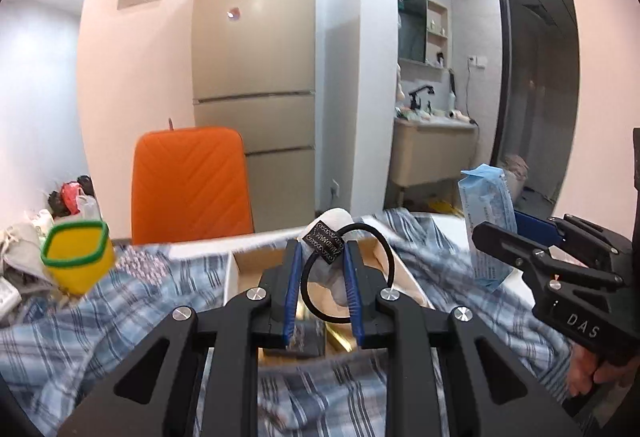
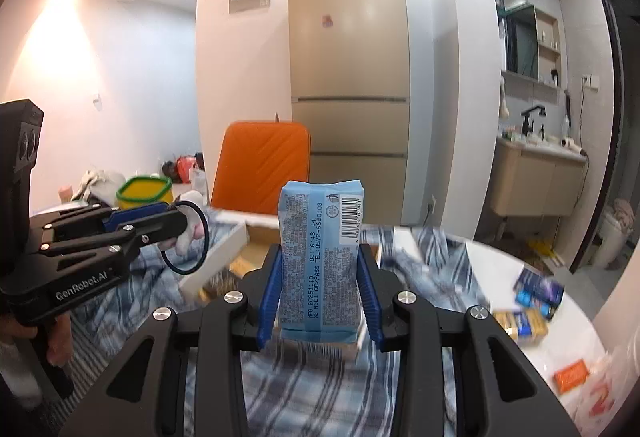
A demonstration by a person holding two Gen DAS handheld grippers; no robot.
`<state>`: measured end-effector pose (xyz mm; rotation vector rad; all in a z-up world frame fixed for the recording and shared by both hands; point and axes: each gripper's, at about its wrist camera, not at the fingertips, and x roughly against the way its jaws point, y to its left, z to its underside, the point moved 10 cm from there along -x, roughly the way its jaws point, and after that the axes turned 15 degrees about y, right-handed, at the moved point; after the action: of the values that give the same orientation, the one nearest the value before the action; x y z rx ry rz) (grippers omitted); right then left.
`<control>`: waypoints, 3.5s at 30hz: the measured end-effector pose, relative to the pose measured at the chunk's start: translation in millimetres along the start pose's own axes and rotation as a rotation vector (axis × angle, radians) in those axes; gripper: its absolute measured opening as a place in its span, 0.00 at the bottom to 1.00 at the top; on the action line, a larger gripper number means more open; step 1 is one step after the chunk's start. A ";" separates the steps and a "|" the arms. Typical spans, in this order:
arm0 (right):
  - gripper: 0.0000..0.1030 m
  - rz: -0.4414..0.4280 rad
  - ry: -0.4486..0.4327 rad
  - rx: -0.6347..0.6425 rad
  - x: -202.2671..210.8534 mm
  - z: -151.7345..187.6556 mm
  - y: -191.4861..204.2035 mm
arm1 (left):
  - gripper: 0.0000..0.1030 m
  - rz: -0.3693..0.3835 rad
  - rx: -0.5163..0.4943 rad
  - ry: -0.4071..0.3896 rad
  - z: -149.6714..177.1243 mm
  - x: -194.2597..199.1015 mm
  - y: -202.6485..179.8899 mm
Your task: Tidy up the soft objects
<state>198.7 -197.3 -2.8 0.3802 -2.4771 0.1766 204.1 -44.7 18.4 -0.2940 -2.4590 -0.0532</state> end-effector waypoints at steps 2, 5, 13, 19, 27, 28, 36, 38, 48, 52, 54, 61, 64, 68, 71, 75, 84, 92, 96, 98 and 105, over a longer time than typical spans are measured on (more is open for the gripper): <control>0.37 0.008 -0.024 0.002 -2.1 -18.6 2.6 | 0.19 -0.027 -0.001 -0.034 -14.2 2.5 2.2; 0.37 0.026 -0.055 -0.013 -8.0 -42.6 2.5 | 0.19 -0.025 0.014 -0.058 -32.2 1.9 6.2; 0.37 0.061 -0.048 -0.099 -47.1 -82.2 -12.1 | 0.19 -0.071 0.023 -0.029 -64.5 -27.2 25.9; 0.37 0.072 0.004 -0.100 -77.0 -97.7 -21.2 | 0.19 -0.075 0.056 0.092 -62.6 -67.9 39.7; 0.37 0.048 0.159 -0.091 -138.4 -71.6 -28.9 | 0.19 -0.079 0.072 0.218 -33.0 -107.5 44.3; 0.37 0.050 0.178 -0.090 -146.4 -66.3 -30.1 | 0.19 -0.080 0.074 0.228 -31.7 -111.6 45.1; 0.37 0.066 0.295 -0.086 -191.9 -28.0 -37.4 | 0.19 -0.059 0.089 0.329 -10.8 -147.0 49.7; 0.37 0.062 0.316 -0.087 -201.3 -22.1 -40.6 | 0.19 -0.063 0.086 0.344 -6.6 -152.5 49.5; 0.75 0.063 0.264 -0.059 -201.3 -18.0 -37.0 | 0.74 -0.065 0.116 0.267 -14.1 -144.5 56.7; 0.77 0.114 0.223 -0.027 -190.7 -25.3 -35.7 | 0.74 -0.071 0.123 0.247 -19.4 -138.2 60.3; 0.77 0.110 0.219 -0.039 -188.8 -25.4 -37.2 | 0.74 -0.073 0.128 0.239 -21.1 -136.1 62.7; 0.77 0.115 0.198 -0.068 -178.8 -31.2 -44.3 | 0.74 -0.074 0.123 0.217 -25.7 -126.6 61.9; 0.77 0.121 0.171 -0.081 -169.4 -38.8 -45.7 | 0.74 -0.079 0.127 0.193 -29.5 -117.0 61.4; 0.77 0.133 0.113 -0.078 -148.8 -51.5 -45.6 | 0.74 -0.098 0.107 0.108 -39.4 -93.3 58.1; 0.77 0.124 0.069 -0.089 -129.7 -60.3 -46.3 | 0.74 -0.111 0.099 -0.007 -51.0 -63.8 55.9; 0.89 0.133 -0.040 -0.119 -87.9 -74.6 -49.7 | 1.00 -0.144 0.097 -0.157 -63.8 -21.7 54.9; 1.00 0.123 -0.256 -0.088 11.4 -90.9 -39.7 | 1.00 -0.137 0.095 -0.317 -68.0 44.0 54.0; 1.00 0.145 -0.319 -0.059 66.8 -80.9 -20.2 | 1.00 -0.112 0.127 -0.353 -51.6 82.8 53.9; 1.00 0.146 -0.342 -0.068 85.9 -71.0 -13.9 | 1.00 -0.116 0.137 -0.353 -37.2 91.8 57.5; 1.00 0.142 -0.353 -0.074 95.1 -63.5 -11.0 | 1.00 -0.111 0.143 -0.336 -27.3 93.1 58.1; 1.00 0.161 -0.356 -0.065 104.5 -32.8 -7.5 | 1.00 -0.123 0.170 -0.324 6.5 91.5 63.4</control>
<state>139.2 -221.3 86.3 0.1968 -2.8587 0.0992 144.6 35.8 67.5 -0.0803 -2.7791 0.1620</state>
